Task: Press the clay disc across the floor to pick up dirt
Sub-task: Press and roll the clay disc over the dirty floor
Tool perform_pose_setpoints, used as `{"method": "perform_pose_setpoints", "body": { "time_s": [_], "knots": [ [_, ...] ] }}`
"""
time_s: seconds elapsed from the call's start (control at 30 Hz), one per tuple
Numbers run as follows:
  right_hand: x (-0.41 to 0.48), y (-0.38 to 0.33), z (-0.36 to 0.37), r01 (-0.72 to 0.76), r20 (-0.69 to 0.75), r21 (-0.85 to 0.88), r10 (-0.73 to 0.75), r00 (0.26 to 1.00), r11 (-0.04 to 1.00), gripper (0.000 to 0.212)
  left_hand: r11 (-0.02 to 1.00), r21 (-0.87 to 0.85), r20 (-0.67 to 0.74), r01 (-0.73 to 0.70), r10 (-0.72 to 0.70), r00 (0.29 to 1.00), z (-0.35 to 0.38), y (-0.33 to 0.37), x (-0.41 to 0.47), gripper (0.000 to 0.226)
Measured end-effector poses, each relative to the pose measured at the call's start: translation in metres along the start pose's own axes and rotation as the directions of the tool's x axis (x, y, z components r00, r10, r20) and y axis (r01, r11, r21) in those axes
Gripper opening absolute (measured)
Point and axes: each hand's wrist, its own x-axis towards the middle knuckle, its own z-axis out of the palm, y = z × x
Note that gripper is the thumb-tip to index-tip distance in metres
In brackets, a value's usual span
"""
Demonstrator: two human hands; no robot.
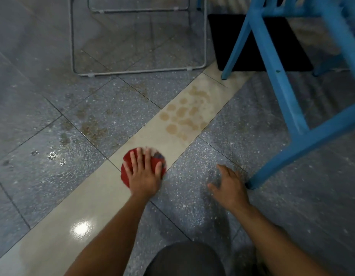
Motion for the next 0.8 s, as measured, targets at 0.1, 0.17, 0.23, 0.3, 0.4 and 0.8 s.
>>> {"method": "perform_pose_setpoints", "body": {
  "time_s": [0.1, 0.17, 0.23, 0.3, 0.4, 0.8],
  "knots": [
    [-0.008, 0.005, 0.008, 0.014, -0.017, 0.008, -0.014, 1.0, 1.0, 0.084, 0.999, -0.032, 0.036, -0.015, 0.016, 0.999, 0.01, 0.076, 0.038, 0.079],
    [-0.012, 0.01, 0.009, 0.016, -0.034, 0.022, -0.015, 0.999, 1.0, 0.083, 0.97, 0.027, 0.056, -0.24, 0.238, 0.97, 0.018, 0.116, 0.03, 0.077],
    [-0.012, 0.014, 0.007, 0.016, -0.043, 0.012, -0.015, 0.999, 1.0, 0.081, 0.881, 0.072, 0.092, -0.467, 0.461, 0.883, 0.026, 0.131, 0.003, 0.075],
    [-0.011, 0.016, 0.003, 0.009, -0.043, -0.009, -0.01, 0.999, 1.0, 0.08, 0.774, 0.082, 0.145, -0.628, 0.614, 0.775, 0.032, 0.118, -0.032, 0.071],
    [-0.011, 0.01, -0.007, -0.001, -0.017, -0.029, 0.0, 1.0, 1.0, 0.081, 0.677, 0.047, 0.142, -0.735, 0.723, 0.676, 0.039, 0.056, -0.086, 0.064],
    [-0.022, -0.104, -0.033, 0.186, 0.189, -0.089, -0.167, 0.968, 0.979, 0.065, 0.389, -0.789, 0.225, 0.475, -0.537, 0.813, -0.074, -0.111, -0.107, 0.052]
  ]
}}
